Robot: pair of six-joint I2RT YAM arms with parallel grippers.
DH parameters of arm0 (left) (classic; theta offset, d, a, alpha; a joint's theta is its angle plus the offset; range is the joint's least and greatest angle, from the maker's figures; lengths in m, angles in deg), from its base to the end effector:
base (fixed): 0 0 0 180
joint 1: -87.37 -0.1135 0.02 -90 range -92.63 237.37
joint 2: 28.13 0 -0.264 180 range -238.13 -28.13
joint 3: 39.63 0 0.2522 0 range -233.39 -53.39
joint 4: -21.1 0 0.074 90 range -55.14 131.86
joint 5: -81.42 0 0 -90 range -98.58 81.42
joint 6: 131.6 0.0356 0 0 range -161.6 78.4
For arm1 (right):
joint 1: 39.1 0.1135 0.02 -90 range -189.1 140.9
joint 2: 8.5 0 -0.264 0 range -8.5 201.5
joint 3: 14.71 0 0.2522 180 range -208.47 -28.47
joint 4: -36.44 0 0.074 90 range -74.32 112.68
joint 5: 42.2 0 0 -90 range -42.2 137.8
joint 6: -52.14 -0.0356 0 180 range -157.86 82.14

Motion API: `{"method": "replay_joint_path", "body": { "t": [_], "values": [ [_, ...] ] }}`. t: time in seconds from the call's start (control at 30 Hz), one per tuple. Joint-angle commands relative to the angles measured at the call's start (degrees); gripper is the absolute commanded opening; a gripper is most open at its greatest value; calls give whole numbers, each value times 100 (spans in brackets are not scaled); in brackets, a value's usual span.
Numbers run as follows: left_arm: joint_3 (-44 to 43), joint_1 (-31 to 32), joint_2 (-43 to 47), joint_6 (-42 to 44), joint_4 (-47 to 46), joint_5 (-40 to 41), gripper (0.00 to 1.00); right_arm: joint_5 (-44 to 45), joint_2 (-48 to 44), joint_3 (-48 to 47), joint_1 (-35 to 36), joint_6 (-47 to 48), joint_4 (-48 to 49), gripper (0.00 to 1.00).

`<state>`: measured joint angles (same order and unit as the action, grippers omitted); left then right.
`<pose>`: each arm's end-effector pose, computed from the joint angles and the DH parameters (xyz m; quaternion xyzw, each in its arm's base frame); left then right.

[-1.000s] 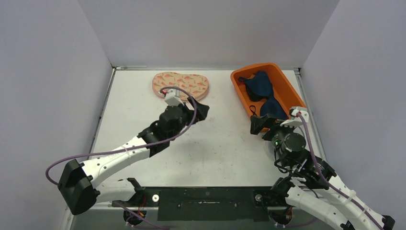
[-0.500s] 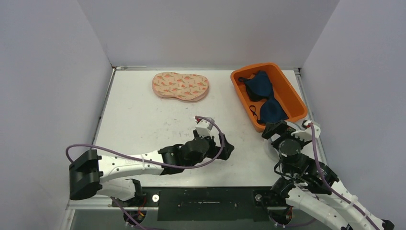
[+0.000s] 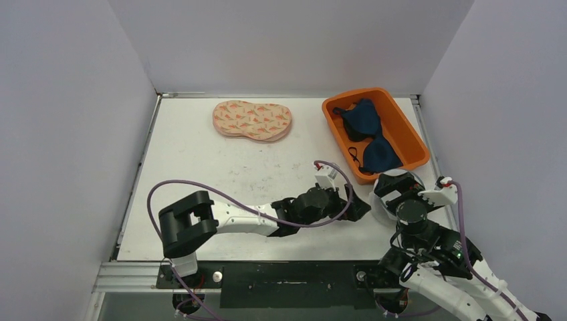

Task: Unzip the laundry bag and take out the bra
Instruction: Move the laundry bag to the center of the board.

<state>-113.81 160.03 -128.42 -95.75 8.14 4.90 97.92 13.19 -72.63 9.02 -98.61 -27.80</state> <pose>0.1270 -0.3788 0.2376 0.0531 0.7796 -0.5107 0.3585 0.0628 0.0291 0.3147 0.3022 0.7478 0.1683 0.5667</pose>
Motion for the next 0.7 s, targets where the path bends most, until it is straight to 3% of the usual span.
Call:
{"method": "replay_joint_path", "body": {
  "t": [0.0,0.23,0.43,0.67],
  "values": [
    [314,-7,112,-516,-958,-172,94,-54,519,-197,66,112,-358,93],
    [1819,-83,1766,-1069,296,1181,94,176,2579,-617,66,447,-631,89],
    [3155,-184,3251,-1716,1030,1658,94,161,2967,-513,-25,573,-616,81],
    [4024,-139,4728,-2165,1889,2045,94,177,3418,-416,-413,448,-657,84]
  ]
}}
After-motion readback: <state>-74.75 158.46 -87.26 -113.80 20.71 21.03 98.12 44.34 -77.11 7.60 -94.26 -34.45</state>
